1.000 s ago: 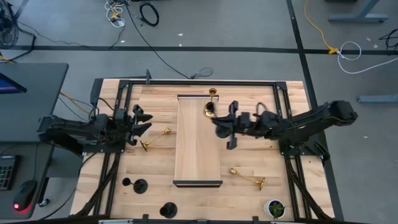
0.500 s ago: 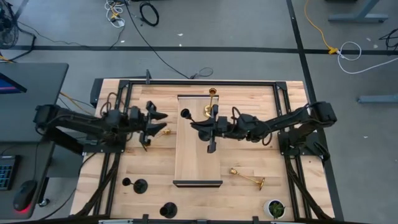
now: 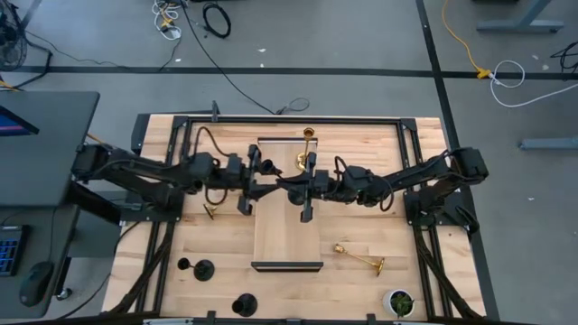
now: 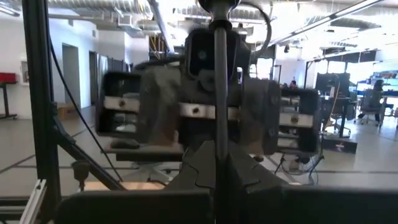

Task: Pick & Place candle stick holders
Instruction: Put the top black candle holder on the shelf

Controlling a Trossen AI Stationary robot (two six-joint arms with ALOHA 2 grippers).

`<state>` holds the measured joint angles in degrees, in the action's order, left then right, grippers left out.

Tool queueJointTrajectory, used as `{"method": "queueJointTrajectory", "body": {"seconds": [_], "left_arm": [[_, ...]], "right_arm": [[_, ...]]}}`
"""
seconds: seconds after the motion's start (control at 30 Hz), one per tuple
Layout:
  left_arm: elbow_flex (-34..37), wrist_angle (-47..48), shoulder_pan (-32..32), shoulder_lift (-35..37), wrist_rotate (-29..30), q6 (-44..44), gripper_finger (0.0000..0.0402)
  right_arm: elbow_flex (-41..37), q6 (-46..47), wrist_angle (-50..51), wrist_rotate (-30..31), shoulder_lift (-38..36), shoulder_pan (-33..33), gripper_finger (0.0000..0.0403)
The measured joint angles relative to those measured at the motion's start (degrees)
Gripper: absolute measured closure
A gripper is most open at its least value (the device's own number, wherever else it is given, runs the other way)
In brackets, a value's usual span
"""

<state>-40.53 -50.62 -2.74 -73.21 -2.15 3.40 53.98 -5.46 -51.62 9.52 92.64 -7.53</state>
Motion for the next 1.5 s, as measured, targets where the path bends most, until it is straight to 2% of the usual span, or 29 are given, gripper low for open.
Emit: {"method": "queueJointTrajectory", "body": {"seconds": [0.13,0.5,0.63,0.9,0.97,1.5], "left_arm": [[-2.1,-0.1,0.0,-1.2,-1.7,0.0,0.0220],[-2.4,0.1,0.0,-1.1,-0.8,-0.2,0.0231],[-2.4,-0.1,0.0,-1.1,-0.7,-0.2,0.0264],[-2.4,-0.1,0.0,-1.1,-0.6,-1.5,0.0370],[-2.4,-0.1,0.0,-1.1,-0.5,-1.9,0.0387],[-2.4,0.3,0.0,-1.1,-0.5,-1.6,0.0384]], "right_arm": [[0.0,0.0,0.1,0.0,0.0,0.0,0.0400],[0.0,0.1,0.2,0.1,0.0,0.1,0.0400],[0.0,0.1,0.2,0.0,0.0,0.1,0.0399],[0.0,0.3,0.3,-0.1,0.0,0.1,0.0393],[0.0,0.4,0.3,-0.1,0.0,0.1,0.0389],[0.0,-0.7,0.3,-0.1,0.0,0.1,0.0377]]}}
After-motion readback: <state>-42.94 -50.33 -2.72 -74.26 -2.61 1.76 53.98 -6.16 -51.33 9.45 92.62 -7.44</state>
